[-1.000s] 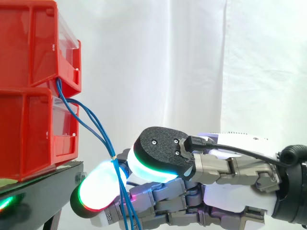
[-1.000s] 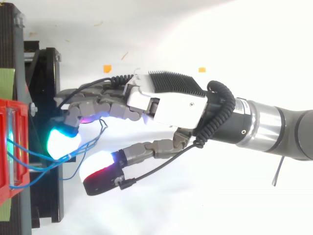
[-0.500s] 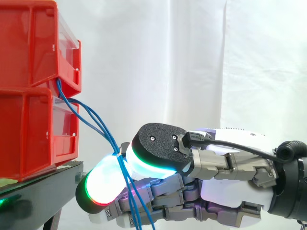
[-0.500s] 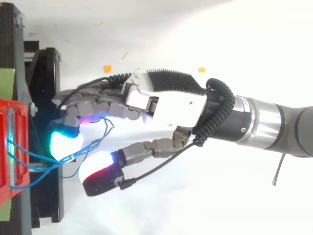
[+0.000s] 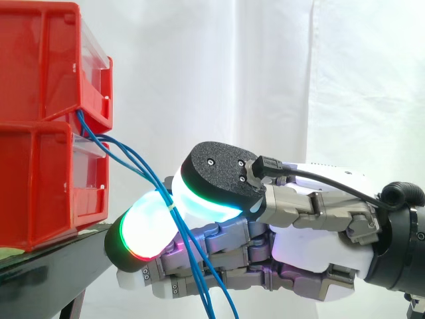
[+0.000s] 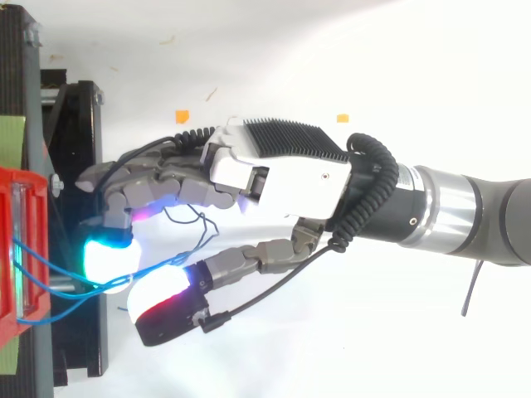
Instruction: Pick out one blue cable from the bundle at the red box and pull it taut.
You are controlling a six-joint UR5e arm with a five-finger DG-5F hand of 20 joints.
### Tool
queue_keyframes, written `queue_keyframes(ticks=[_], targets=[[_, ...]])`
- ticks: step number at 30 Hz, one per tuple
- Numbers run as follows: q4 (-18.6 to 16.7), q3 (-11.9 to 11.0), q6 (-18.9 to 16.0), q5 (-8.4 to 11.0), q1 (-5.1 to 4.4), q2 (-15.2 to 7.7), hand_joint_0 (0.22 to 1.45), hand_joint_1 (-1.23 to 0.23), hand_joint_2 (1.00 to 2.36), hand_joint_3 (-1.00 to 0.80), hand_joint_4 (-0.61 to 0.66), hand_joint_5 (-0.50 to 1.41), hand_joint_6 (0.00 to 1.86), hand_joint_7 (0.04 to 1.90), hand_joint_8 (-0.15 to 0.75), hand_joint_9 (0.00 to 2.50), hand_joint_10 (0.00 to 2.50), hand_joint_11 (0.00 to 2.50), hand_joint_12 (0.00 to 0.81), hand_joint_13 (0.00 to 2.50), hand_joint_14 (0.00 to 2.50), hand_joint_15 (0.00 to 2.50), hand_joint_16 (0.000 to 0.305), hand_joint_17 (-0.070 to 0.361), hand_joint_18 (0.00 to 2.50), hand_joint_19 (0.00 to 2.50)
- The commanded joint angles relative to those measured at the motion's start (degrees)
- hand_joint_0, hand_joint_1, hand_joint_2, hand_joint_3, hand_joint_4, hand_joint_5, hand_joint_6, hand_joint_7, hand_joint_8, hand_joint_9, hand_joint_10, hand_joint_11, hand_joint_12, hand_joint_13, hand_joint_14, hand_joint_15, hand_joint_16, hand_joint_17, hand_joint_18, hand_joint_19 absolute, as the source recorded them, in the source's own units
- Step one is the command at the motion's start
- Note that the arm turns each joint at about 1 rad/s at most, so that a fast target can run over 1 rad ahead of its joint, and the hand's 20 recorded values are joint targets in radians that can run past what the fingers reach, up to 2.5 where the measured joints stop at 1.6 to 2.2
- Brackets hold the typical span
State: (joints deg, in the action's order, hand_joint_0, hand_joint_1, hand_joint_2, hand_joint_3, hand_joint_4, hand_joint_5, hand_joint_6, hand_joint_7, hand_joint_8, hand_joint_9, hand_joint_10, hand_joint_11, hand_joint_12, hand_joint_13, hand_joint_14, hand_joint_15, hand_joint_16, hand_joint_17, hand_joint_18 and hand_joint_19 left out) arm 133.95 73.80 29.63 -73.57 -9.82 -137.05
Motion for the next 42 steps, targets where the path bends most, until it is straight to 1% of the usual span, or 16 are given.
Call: queue_keyframes(ticks=[1,6,9,10,13,15,19,24,26,27,29,31,33,36,39,42], targets=[[-0.1,-0.4,0.0,0.0,-0.03,-0.1,0.58,-0.59,1.01,-0.31,0.11,-0.11,0.62,1.09,0.261,0.69,0.01,0.25,0.327,0.35,0.01,0.18,0.042,0.094,0.24,0.38],[-0.2,-0.7,0.0,0.18,-0.47,0.0,0.58,-0.62,1.01,-0.31,0.11,-0.11,0.65,1.06,0.26,0.69,0.01,0.24,0.331,0.36,0.01,0.18,0.042,0.095,0.26,0.39],[-0.2,-0.7,0.0,0.44,-0.64,-0.1,0.58,-0.64,1.02,-0.3,0.1,-0.13,0.72,0.97,0.264,0.7,0.01,0.26,0.331,0.38,0.01,0.19,0.042,0.094,0.28,0.39],[-0.2,-0.7,0.0,0.35,-0.64,-0.1,0.59,-0.66,1.02,-0.27,0.1,-0.14,0.75,0.92,0.262,0.71,0.01,0.27,0.331,0.38,0.01,0.19,0.042,0.095,0.29,0.39],[-0.4,-0.8,-0.5,0.35,-0.9,-0.1,0.59,-0.7,1.02,-0.19,0.09,-0.16,0.82,0.87,0.267,0.72,0.01,0.31,0.332,0.4,0.01,0.2,0.042,0.096,0.31,0.4],[-0.7,-0.7,-1.7,0.44,-0.99,-0.1,0.59,-0.71,1.02,-0.15,0.1,-0.16,0.84,0.87,0.271,0.73,0.01,0.32,0.337,0.42,0.01,0.21,0.043,0.096,0.33,0.41],[-0.7,-0.7,-4.5,0.53,-1.43,-0.1,0.59,-0.72,1.02,-0.16,0.11,-0.17,0.86,0.84,0.271,0.74,0.01,0.34,0.34,0.43,0.01,0.22,0.043,0.097,0.34,0.42],[-0.7,-0.7,-5.7,0.53,-1.52,-0.5,0.59,-0.72,1.02,-0.17,0.11,-0.17,0.88,0.83,0.273,0.75,0.01,0.34,0.341,0.44,0.01,0.23,0.043,0.097,0.35,0.43],[-1.1,-0.8,-6.2,0.53,-1.52,-0.8,0.58,-0.72,1.02,-0.18,0.12,-0.16,0.88,0.85,0.275,0.76,0.01,0.34,0.342,0.44,0.01,0.23,0.043,0.097,0.36,0.43],[-2.1,-0.7,-7.0,0.7,-1.7,-0.9,0.58,-0.72,1.02,-0.18,0.11,-0.16,0.88,0.85,0.277,0.76,0.01,0.35,0.343,0.45,0.01,0.24,0.043,0.098,0.37,0.43],[-2.9,-0.8,-7.2,1.23,-1.78,-0.9,0.58,-0.72,1.02,-0.21,0.12,-0.16,0.88,0.85,0.28,0.77,0.01,0.35,0.343,0.46,0.01,0.24,0.043,0.098,0.37,0.44],[-3.2,-0.8,-7.2,1.58,-1.87,-0.9,0.57,-0.69,1.01,-0.3,0.13,-0.15,0.88,0.81,0.28,0.78,0.01,0.35,0.348,0.47,0.01,0.25,0.044,0.099,0.38,0.45],[-3.3,-0.7,-7.5,1.76,-1.87,-0.9,0.56,-0.68,1.01,-0.35,0.14,-0.15,0.87,0.84,0.282,0.79,0.01,0.34,0.349,0.48,0.01,0.25,0.044,0.1,0.39,0.45],[-2.9,-0.7,-8.8,2.11,-1.96,-0.9,0.54,-0.66,1.01,-0.42,0.13,-0.15,0.85,0.84,0.289,0.8,0.01,0.35,0.355,0.49,0.01,0.26,0.045,0.102,0.4,0.46],[-3.3,-0.7,-11.5,3.16,-1.96,-0.9,0.53,-0.66,1.0,-0.45,0.14,-0.15,0.84,0.85,0.289,0.8,0.01,0.36,0.36,0.5,0.01,0.26,0.046,0.104,0.41,0.46],[-3.3,-0.7,-12.5,3.78,-1.96,-0.9,0.51,-0.66,1.0,-0.5,0.15,-0.15,0.84,0.85,0.295,0.81,0.01,0.36,0.366,0.51,0.01,0.27,0.048,0.107,0.42,0.47]])
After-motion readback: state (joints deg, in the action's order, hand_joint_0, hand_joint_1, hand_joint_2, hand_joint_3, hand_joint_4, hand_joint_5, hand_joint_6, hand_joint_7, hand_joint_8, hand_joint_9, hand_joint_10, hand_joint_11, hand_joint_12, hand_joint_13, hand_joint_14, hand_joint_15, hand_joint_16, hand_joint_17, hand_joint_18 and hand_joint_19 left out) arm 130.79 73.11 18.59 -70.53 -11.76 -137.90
